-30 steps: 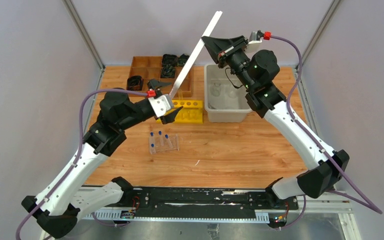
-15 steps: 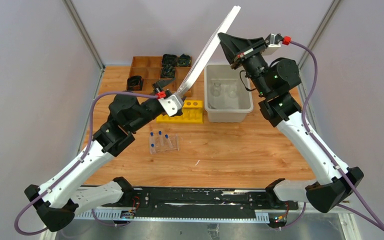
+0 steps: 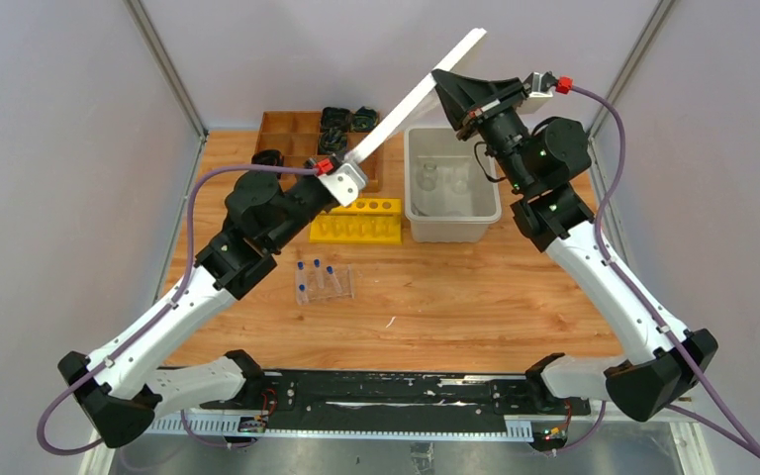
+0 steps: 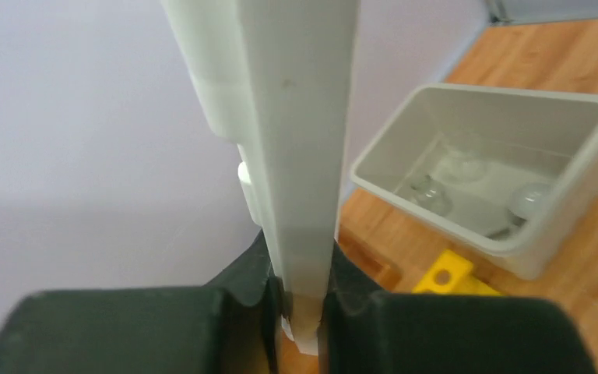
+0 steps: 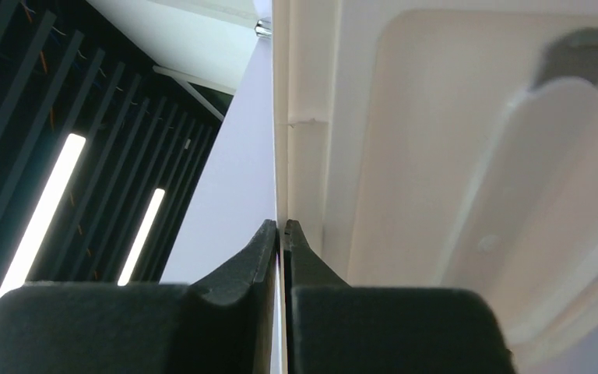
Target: Organize the chemistry lab equipment
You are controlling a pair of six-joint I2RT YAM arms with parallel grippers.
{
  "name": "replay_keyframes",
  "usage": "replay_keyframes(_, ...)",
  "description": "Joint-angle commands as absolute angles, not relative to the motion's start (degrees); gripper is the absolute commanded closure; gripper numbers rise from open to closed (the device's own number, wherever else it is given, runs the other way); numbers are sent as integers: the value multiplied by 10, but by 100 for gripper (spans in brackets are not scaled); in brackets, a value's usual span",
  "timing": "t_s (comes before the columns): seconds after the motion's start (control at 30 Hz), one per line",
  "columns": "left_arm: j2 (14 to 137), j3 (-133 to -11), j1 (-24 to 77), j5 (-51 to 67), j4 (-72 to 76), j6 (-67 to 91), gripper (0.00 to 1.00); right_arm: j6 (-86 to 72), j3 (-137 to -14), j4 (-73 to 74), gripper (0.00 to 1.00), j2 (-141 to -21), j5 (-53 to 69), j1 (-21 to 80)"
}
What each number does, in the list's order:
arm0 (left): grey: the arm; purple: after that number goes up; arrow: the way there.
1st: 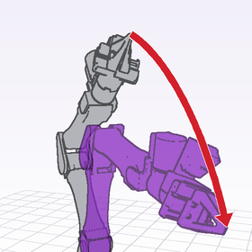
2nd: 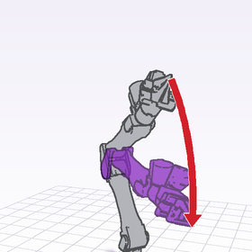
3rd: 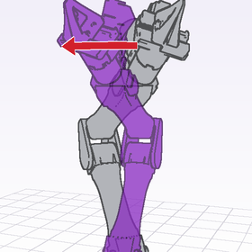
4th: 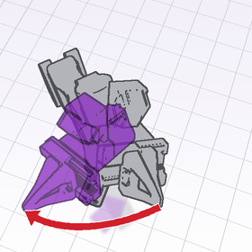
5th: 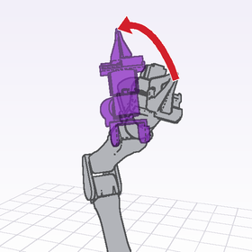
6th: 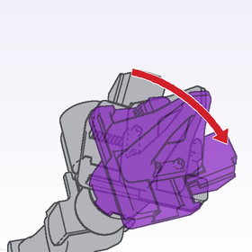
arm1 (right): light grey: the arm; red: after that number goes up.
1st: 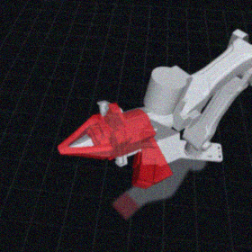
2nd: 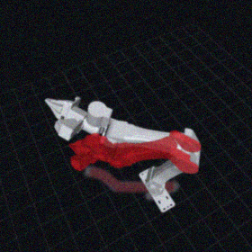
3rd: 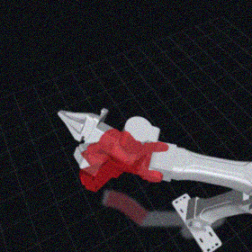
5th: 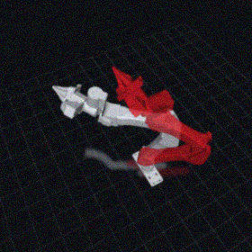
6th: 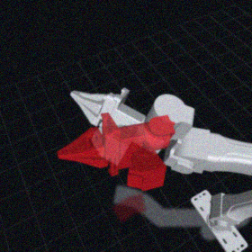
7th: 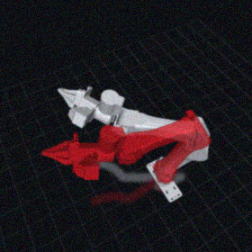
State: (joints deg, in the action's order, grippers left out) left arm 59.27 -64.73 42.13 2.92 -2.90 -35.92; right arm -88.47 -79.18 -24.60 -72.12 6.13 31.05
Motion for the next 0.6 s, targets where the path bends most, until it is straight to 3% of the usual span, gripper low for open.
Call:
replay_keyframes(0.0,608,-657,432,-46,44,-448,99,-846,-812,-182,82,-698,82,305)
replay_keyframes(0.1,618,-648,432,-103,107,-526,100,-791,-828,-75,52,-681,78,304)
replay_keyframes(0.2,628,-642,432,-138,164,-601,100,-769,-826,-22,38,-675,96,298)
replay_keyframes(0.33,630,-629,432,-136,220,-677,100,-738,-824,39,28,-668,110,292)
replay_keyframes(0.57,615,-598,432,-90,273,-799,100,-714,-823,78,27,-669,109,282)
